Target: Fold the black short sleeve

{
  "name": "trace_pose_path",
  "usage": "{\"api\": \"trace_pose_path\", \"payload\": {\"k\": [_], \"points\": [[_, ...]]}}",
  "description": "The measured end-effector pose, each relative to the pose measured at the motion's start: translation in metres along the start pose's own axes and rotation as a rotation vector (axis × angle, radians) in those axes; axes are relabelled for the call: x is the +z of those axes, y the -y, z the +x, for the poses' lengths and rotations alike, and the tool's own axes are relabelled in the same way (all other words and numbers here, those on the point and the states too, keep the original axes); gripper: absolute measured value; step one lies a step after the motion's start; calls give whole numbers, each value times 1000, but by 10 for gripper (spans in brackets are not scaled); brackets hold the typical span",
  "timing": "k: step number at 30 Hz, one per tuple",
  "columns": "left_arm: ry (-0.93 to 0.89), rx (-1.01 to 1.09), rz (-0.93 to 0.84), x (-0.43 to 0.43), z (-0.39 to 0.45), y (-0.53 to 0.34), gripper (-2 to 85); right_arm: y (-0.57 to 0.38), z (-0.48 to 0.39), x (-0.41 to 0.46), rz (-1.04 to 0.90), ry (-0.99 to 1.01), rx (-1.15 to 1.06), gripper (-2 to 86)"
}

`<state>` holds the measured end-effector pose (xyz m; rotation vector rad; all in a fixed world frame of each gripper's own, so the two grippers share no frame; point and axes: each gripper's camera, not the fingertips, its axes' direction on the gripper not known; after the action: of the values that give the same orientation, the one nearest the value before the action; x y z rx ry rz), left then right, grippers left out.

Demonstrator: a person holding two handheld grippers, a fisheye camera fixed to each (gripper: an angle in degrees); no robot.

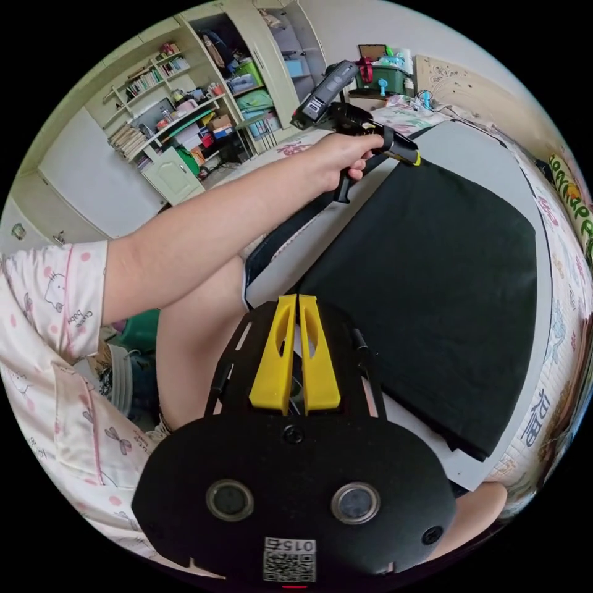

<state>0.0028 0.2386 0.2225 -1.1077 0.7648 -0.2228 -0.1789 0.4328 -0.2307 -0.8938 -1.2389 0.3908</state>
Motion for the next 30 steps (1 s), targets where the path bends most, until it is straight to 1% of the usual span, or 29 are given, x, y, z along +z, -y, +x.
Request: {"api": "trace_pose_path", "payload": {"k": [4, 7, 15, 19, 21, 25, 27, 28, 30], "points": [[60, 42, -69, 25, 16, 8, -7, 16, 13, 43, -64, -3, 14, -3], [82, 54, -100, 34, 28, 17, -7, 27, 19, 54, -55, 14, 33, -2], [131, 96, -96, 45, 59, 27, -6, 57, 14, 80, -45, -25, 16, 1], [106, 77, -96, 49, 63, 29, -4, 80, 17, 91, -71, -1, 83, 3], [108, 80, -97, 50, 65, 28, -4, 103, 20, 97, -144, 16, 72, 4], [129, 88, -96, 54, 74, 26, -3, 161, 28, 108, -416, 88, 66, 10], [132, 96, -85, 57, 76, 24, -3, 178, 4, 101, -485, 157, -3, 14], [125, 89, -85, 59, 75, 24, -3, 190, -19, 93, -522, 185, -73, 15], [112, 74, -83, 62, 73, 22, -3, 214, -48, 76, -547, 178, -151, 14]]}}
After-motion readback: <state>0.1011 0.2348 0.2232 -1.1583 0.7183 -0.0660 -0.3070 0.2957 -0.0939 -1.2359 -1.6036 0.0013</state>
